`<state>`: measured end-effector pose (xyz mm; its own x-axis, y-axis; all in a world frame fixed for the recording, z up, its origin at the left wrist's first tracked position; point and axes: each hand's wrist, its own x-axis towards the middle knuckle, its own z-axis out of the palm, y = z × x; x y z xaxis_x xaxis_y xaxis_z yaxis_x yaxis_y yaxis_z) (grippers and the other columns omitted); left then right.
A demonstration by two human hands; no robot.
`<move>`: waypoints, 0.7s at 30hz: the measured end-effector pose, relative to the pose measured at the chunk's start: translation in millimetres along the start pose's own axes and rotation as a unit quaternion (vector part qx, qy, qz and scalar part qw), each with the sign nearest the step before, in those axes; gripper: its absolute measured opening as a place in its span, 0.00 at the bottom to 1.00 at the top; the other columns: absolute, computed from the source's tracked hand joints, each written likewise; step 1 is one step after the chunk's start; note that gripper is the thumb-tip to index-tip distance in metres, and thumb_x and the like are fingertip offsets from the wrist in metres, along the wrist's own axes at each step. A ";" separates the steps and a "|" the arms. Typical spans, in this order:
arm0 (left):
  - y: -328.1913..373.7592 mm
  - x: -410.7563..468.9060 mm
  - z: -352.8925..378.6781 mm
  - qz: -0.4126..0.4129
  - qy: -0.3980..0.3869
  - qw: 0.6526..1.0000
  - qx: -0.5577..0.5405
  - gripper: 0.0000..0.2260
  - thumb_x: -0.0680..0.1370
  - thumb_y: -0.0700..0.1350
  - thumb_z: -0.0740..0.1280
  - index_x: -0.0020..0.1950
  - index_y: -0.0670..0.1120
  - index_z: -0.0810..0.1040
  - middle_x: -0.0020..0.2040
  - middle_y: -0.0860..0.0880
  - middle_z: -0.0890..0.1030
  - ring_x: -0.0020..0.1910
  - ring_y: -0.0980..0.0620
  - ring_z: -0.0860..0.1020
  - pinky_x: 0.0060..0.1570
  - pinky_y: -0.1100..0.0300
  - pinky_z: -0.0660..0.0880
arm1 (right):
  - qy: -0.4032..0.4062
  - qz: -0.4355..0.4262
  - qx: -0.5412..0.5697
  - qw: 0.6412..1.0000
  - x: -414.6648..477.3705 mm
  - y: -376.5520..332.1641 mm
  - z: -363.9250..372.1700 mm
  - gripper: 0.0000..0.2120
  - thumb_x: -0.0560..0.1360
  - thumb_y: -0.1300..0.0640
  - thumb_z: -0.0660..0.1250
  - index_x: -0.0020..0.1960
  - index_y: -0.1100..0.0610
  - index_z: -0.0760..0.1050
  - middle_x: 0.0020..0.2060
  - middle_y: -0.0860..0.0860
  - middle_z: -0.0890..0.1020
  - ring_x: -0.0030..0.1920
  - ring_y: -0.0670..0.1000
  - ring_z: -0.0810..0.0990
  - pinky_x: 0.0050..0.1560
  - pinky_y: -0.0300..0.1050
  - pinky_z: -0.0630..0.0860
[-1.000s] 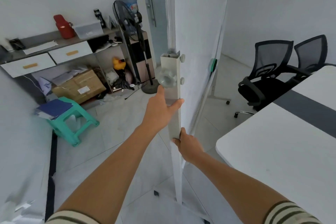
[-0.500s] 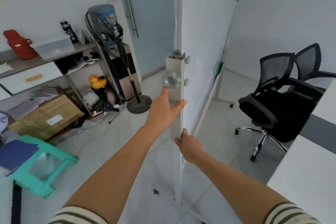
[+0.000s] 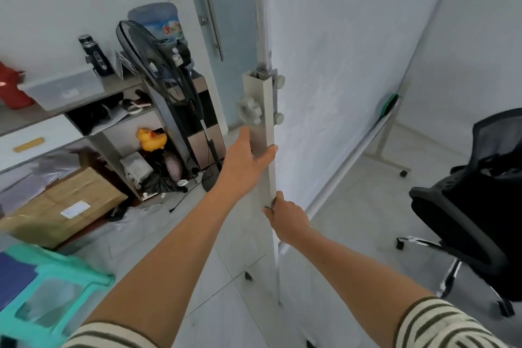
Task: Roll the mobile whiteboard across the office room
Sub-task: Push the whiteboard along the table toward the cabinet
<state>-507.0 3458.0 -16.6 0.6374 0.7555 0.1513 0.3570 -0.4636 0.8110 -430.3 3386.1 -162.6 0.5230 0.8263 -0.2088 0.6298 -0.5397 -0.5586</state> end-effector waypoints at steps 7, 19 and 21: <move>-17.0 133.2 10.5 0.002 -0.018 0.999 -0.030 0.17 0.77 0.51 0.67 0.61 0.45 0.69 0.49 0.52 0.79 0.46 0.53 0.77 0.41 0.70 0.72 | -0.002 -0.003 -0.013 1.000 128.2 -4.2 -36.0 0.17 0.80 0.47 0.55 0.60 0.60 0.63 0.38 0.53 0.75 0.36 0.56 0.74 0.30 0.46 0.65; -76.0 355.5 -3.0 0.076 -0.101 0.990 -0.062 0.18 0.77 0.51 0.66 0.64 0.47 0.68 0.56 0.53 0.78 0.51 0.55 0.77 0.50 0.61 0.74 | 0.052 0.063 0.004 0.997 330.6 -38.8 -63.7 0.15 0.80 0.48 0.55 0.58 0.59 0.64 0.33 0.50 0.72 0.32 0.53 0.72 0.27 0.43 0.62; -85.5 388.0 -10.6 0.084 -0.112 0.988 -0.059 0.18 0.77 0.51 0.66 0.64 0.47 0.68 0.55 0.54 0.77 0.49 0.59 0.76 0.48 0.64 0.73 | 0.057 0.078 0.007 0.995 360.4 -50.5 -68.0 0.14 0.80 0.48 0.56 0.57 0.59 0.64 0.36 0.52 0.73 0.35 0.55 0.73 0.28 0.44 0.62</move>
<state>-297.4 3795.7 -21.3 0.8213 0.5443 0.1710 0.1594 -0.5066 0.8473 -234.6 3700.3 -155.1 0.6758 0.7090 -0.2015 0.5282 -0.6565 -0.5385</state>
